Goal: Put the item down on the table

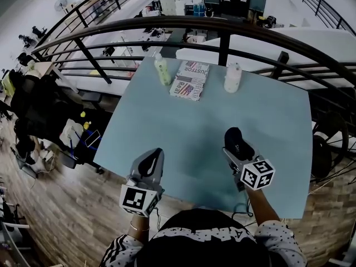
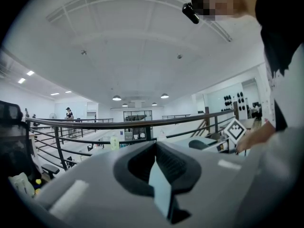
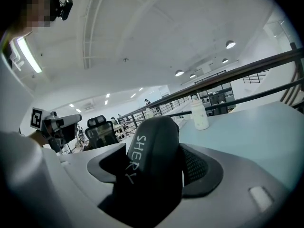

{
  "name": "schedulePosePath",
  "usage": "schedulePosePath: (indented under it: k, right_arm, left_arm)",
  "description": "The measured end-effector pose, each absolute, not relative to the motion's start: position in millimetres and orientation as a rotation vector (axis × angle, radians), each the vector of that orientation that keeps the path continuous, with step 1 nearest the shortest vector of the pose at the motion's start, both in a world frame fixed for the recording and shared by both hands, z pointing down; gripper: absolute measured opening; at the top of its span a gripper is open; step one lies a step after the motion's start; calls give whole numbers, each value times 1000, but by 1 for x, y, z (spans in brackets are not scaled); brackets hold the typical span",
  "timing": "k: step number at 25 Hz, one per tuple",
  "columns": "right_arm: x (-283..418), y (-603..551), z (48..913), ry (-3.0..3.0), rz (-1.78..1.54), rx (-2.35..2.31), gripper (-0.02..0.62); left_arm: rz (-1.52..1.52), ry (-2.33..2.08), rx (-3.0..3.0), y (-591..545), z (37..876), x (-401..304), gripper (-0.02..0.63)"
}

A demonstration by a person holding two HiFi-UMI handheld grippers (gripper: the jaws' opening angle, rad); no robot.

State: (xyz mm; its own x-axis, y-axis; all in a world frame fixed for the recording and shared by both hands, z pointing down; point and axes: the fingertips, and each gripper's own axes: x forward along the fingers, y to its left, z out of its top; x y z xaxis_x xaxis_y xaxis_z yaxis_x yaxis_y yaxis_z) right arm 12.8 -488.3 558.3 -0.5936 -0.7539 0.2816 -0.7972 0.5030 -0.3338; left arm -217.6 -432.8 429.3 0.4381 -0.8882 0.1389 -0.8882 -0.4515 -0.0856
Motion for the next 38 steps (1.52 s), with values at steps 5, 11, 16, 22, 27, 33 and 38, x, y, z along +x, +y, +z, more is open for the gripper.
schedulePosePath:
  k: [5, 11, 16, 22, 27, 33, 38]
  right_arm:
    - [14, -494, 577, -2595, 690, 1347, 354]
    - [10, -502, 596, -2558, 713, 1324, 354]
    - [10, -507, 614, -2513, 715, 1309, 354]
    - [11, -515, 633, -2465, 728, 1293, 354]
    - [13, -519, 644, -2440, 720, 1267, 354]
    - [16, -524, 661, -2407, 736, 1253, 354]
    - [16, -527, 668, -2365, 740, 1261, 354]
  left_arm:
    - [276, -1650, 2639, -435, 431, -217, 0]
    - [278, -1683, 2615, -439, 435, -224, 0]
    - [286, -1695, 2593, -443, 441, -228, 0]
    - [276, -1704, 2575, -452, 444, -229, 0]
    - [285, -1692, 2570, -457, 447, -218, 0]
    - [281, -1704, 2578, -460, 452, -215, 0]
    - [282, -1693, 2559, -460, 451, -221, 0]
